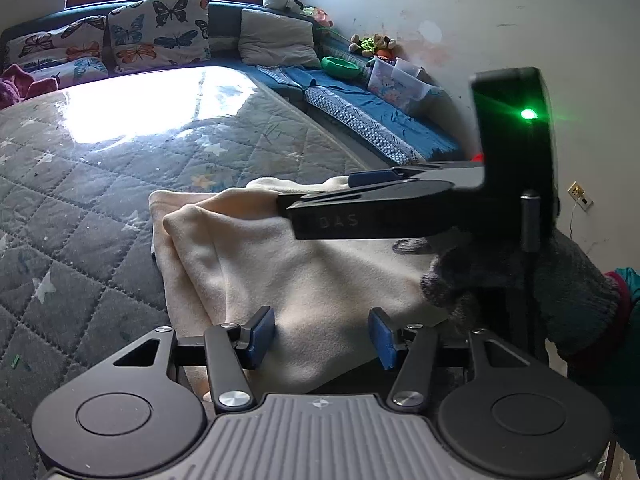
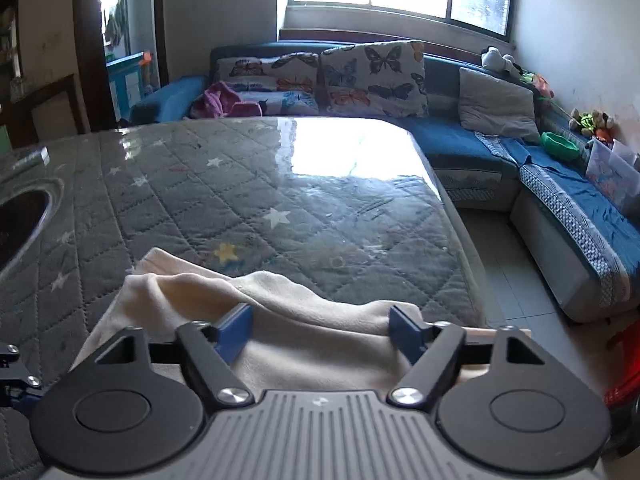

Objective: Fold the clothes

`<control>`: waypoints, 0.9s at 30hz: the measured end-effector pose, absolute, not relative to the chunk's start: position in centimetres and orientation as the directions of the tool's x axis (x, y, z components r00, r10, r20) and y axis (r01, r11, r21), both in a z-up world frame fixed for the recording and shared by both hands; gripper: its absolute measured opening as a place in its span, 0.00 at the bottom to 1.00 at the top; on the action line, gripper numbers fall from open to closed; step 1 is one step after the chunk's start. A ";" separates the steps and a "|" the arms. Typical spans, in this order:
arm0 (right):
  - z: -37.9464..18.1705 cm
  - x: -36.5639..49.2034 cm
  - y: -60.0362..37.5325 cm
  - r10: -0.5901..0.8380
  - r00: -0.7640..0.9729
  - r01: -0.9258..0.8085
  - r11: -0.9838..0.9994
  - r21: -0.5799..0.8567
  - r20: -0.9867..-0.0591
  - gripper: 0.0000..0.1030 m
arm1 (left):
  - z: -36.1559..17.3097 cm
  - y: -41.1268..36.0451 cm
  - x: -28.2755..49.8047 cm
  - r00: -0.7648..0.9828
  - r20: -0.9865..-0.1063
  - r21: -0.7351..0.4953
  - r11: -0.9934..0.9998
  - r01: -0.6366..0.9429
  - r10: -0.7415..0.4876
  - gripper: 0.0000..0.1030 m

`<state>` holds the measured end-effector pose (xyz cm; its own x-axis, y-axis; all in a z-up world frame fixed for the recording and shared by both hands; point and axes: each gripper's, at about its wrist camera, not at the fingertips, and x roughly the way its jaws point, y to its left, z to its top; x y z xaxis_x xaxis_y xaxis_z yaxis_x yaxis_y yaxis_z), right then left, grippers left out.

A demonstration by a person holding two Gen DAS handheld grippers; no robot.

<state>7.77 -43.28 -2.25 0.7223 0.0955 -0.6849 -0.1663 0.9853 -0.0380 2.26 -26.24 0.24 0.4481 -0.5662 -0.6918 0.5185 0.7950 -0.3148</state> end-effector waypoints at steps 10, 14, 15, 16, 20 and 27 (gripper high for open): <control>-1.1 6.6 -43.6 0.033 0.759 -0.095 0.994 -0.061 -0.650 0.98 | 1.4 -25.2 1.7 0.495 -0.670 -0.283 0.806 0.520 -0.554 0.69; -0.4 5.6 -44.1 -0.011 0.772 -0.043 0.997 -0.069 -0.635 1.00 | 1.8 -24.5 1.1 0.518 -0.667 -0.257 0.818 0.514 -0.535 0.81; -0.4 5.3 -44.2 -0.019 0.770 -0.032 0.997 -0.069 -0.638 1.00 | 1.8 -24.4 0.9 0.522 -0.667 -0.250 0.820 0.515 -0.531 0.82; -0.3 5.0 -44.4 -0.029 0.768 -0.019 0.997 -0.069 -0.640 1.00 | 1.8 -24.2 0.7 0.528 -0.666 -0.243 0.823 0.514 -0.527 0.86; 0.0 3.1 -44.8 -0.063 0.778 0.020 0.997 -0.076 -0.625 1.00 | 2.0 -23.9 0.4 0.541 -0.663 -0.231 0.828 0.511 -0.518 0.94; 0.6 -1.0 -45.4 -0.152 0.798 0.115 0.988 -0.099 -0.583 1.00 | 2.3 -23.2 -0.6 0.555 -0.656 -0.221 0.833 0.507 -0.512 1.00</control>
